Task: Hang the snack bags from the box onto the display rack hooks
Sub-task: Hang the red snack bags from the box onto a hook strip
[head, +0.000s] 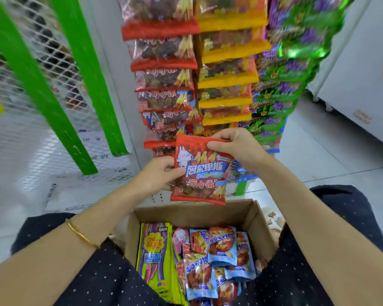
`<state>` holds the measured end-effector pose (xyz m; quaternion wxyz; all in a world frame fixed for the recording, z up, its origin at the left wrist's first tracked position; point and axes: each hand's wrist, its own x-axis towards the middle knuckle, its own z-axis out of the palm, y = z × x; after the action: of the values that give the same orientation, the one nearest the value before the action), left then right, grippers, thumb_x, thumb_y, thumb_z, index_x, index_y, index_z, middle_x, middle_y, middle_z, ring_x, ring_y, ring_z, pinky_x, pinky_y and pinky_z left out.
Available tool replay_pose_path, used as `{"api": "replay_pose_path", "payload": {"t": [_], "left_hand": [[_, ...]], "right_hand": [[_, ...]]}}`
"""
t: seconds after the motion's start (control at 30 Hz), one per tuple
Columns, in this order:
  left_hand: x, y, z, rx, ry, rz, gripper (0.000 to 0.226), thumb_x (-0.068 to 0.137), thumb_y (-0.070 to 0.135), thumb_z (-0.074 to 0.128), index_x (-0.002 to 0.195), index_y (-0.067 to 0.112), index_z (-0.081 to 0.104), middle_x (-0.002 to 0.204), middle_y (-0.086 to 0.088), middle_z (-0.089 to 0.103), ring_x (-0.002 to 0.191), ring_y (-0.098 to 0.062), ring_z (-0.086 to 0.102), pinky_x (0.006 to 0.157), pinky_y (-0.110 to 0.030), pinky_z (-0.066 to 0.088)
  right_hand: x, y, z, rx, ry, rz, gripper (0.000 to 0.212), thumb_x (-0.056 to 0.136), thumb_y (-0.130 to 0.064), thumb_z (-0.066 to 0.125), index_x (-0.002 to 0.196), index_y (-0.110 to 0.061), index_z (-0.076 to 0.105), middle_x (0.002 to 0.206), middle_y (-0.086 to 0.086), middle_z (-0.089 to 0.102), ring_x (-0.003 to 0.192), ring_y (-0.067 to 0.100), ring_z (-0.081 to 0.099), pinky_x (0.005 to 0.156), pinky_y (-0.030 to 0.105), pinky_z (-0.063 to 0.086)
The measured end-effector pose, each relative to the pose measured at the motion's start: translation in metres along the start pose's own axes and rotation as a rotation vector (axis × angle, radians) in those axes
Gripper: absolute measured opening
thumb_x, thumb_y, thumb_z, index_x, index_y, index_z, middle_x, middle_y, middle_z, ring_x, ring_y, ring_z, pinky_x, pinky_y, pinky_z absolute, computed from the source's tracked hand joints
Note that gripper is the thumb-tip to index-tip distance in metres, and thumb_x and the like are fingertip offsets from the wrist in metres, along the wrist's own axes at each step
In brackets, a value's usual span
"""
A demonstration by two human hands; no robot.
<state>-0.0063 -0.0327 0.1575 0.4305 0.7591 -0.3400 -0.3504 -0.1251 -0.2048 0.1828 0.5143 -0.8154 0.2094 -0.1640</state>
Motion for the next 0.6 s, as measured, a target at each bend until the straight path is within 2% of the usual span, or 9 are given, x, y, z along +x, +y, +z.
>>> {"api": "replay_pose_path", "payload": {"t": [0.1,0.2,0.23,0.3,0.37,0.43,0.5,0.53,0.6], "left_hand": [[-0.012,0.049,-0.042,0.034,-0.017,0.107,0.017,0.094,0.024,0.052,0.1,0.011,0.062,0.104,-0.014,0.069,0.085,-0.019,0.065,0.083,-0.035,0.056],[-0.017,0.122,-0.091,0.043,0.276,0.378,0.016,0.095,0.024,0.05,0.085,0.018,0.062,0.083,-0.002,0.067,0.069,-0.004,0.063,0.064,-0.019,0.054],[-0.017,0.148,-0.107,0.045,0.385,0.458,0.017,0.095,0.023,0.051,0.082,0.019,0.061,0.078,0.002,0.067,0.065,-0.003,0.062,0.062,-0.02,0.053],[-0.014,0.197,-0.137,0.093,0.569,0.607,0.013,0.091,0.027,0.057,0.081,0.021,0.062,0.078,0.001,0.066,0.072,-0.012,0.063,0.071,-0.032,0.054],[-0.007,0.24,-0.159,0.145,0.709,0.706,0.018,0.085,0.032,0.057,0.093,0.017,0.064,0.089,-0.005,0.065,0.085,-0.021,0.062,0.085,-0.042,0.053],[0.003,0.276,-0.175,0.195,0.785,0.738,0.03,0.088,0.028,0.056,0.109,0.008,0.061,0.101,-0.009,0.064,0.095,-0.023,0.061,0.09,-0.044,0.05],[0.016,0.302,-0.186,0.224,0.807,0.73,0.029,0.091,0.023,0.052,0.114,0.006,0.058,0.108,-0.012,0.064,0.097,-0.023,0.061,0.091,-0.044,0.049],[0.022,0.312,-0.191,0.216,0.805,0.72,0.026,0.092,0.022,0.051,0.111,0.007,0.059,0.107,-0.012,0.065,0.097,-0.025,0.062,0.091,-0.045,0.05],[0.028,0.325,-0.195,0.172,0.782,0.689,0.016,0.093,0.022,0.049,0.094,0.011,0.061,0.097,-0.013,0.066,0.092,-0.029,0.065,0.087,-0.046,0.052]], "right_hand": [[0.007,-0.051,-0.009,-0.027,-0.031,-0.118,0.011,0.087,-0.016,0.064,0.078,-0.017,0.069,0.068,-0.009,0.068,0.066,0.006,0.063,0.067,0.025,0.053],[0.019,-0.11,-0.024,-0.158,0.011,-0.297,0.006,0.087,-0.016,0.064,0.083,-0.015,0.069,0.075,-0.012,0.062,0.066,-0.003,0.055,0.066,0.014,0.044],[0.024,-0.129,-0.03,-0.192,0.042,-0.354,0.005,0.085,-0.016,0.066,0.084,-0.013,0.069,0.074,-0.013,0.062,0.065,-0.005,0.055,0.065,0.011,0.043],[0.037,-0.167,-0.042,-0.21,0.1,-0.445,0.004,0.083,-0.016,0.069,0.081,-0.013,0.067,0.074,-0.009,0.063,0.066,-0.002,0.057,0.067,0.015,0.045],[0.053,-0.203,-0.054,-0.212,0.145,-0.532,0.011,0.081,-0.011,0.07,0.076,-0.018,0.063,0.071,-0.009,0.061,0.063,-0.003,0.055,0.066,0.014,0.043],[0.071,-0.234,-0.067,-0.222,0.188,-0.605,0.012,0.082,-0.008,0.068,0.078,-0.018,0.064,0.07,-0.015,0.058,0.059,-0.01,0.053,0.063,0.006,0.04],[0.087,-0.26,-0.079,-0.215,0.233,-0.638,0.006,0.083,-0.008,0.067,0.084,-0.014,0.068,0.071,-0.016,0.058,0.059,-0.011,0.053,0.064,0.006,0.042],[0.095,-0.271,-0.084,-0.19,0.242,-0.639,0.005,0.084,-0.008,0.066,0.085,-0.013,0.068,0.07,-0.013,0.059,0.058,-0.009,0.054,0.065,0.009,0.045],[0.109,-0.288,-0.089,-0.147,0.26,-0.641,0.004,0.085,-0.007,0.065,0.084,-0.011,0.067,0.067,-0.008,0.061,0.055,-0.005,0.054,0.062,0.012,0.046]]}}
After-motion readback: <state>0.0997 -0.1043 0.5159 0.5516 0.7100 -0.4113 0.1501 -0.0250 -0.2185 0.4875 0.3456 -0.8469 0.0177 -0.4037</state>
